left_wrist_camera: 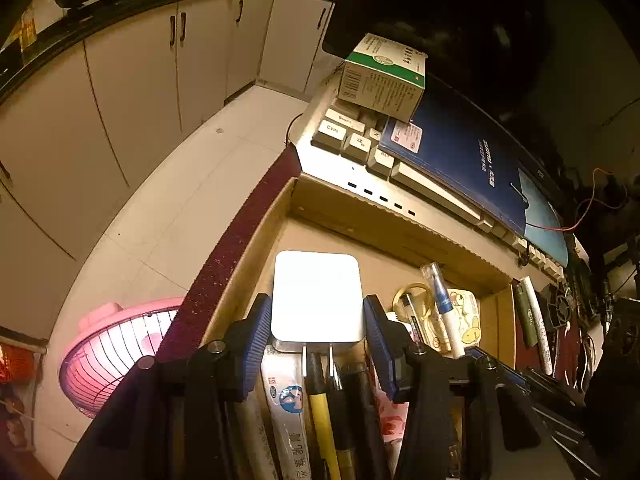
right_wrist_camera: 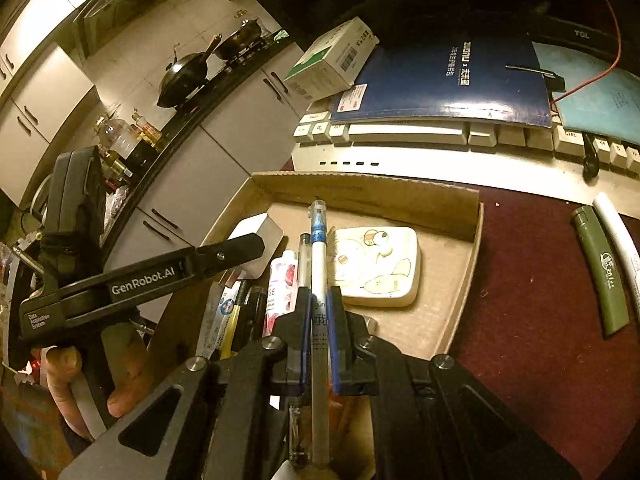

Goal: Organize rigid objects
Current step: 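Carry the white charger and white pen into the tray and release both, then grasp the green lighter with the left gripper while the right grasps a white marker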

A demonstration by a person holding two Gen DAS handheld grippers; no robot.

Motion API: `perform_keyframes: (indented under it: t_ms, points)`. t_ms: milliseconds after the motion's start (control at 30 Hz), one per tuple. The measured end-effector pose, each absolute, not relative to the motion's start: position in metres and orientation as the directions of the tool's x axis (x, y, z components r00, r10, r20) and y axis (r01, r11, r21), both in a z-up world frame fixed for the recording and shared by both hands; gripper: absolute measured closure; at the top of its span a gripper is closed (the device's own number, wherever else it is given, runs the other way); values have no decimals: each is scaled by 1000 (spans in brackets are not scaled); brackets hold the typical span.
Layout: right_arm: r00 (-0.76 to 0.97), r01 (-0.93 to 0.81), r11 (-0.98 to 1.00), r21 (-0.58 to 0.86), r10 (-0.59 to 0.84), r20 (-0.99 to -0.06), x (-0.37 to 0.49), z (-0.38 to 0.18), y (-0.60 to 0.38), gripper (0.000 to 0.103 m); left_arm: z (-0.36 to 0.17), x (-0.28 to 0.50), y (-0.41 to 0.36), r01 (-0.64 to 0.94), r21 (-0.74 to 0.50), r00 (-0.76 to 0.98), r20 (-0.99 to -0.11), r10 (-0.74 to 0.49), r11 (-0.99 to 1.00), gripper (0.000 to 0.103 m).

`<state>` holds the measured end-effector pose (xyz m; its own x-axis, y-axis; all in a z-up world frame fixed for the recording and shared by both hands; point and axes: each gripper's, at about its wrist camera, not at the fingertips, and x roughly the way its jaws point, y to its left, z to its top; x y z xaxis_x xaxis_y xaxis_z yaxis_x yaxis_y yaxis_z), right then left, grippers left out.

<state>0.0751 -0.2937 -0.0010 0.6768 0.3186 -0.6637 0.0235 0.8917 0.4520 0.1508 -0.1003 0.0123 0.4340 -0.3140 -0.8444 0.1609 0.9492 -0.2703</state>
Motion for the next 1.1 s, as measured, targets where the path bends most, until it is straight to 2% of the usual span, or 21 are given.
perform_keyframes:
  t_ms: [100,133,267,333,433,500,600,733,933,1000,1100]
  points:
    - [681,12,887,461,330,-654,74,0,-294,93,15,149,-98,157,-286,439,-837,-326,945,44]
    - [682,6,885,465,337,-650,74,0,-294,89,16,148,-97,155,-298,437,-834,-335,942,42]
    - [704,-23,873,486,360,-613,66,7,-296,85,32,128,-99,168,-304,462,-816,-347,938,41]
    - [714,-32,868,496,367,-596,58,12,-299,76,42,113,-100,182,-317,477,-799,-366,931,33]
    - [738,-48,866,497,366,-567,31,24,-307,63,57,83,-106,189,-319,509,-777,-370,929,29]
    - [759,-51,866,497,357,-544,3,32,-319,59,67,63,-116,211,-335,513,-762,-395,918,28]
    - [780,-40,869,493,335,-528,-31,39,-339,58,79,34,-135,257,-361,510,-737,-443,896,23]
    - [795,5,878,478,286,-535,-69,40,-376,58,88,8,-171,323,-378,476,-727,-494,868,22]
    - [758,136,922,363,139,-637,-62,41,-426,58,88,-11,-211,387,-368,435,-735,-520,845,22]
    - [725,161,914,371,146,-674,-45,31,-441,58,85,-14,-215,391,-369,426,-739,-521,843,22]
    - [679,170,911,375,168,-715,-23,15,-450,64,78,-14,-217,381,-375,417,-746,-520,845,22]
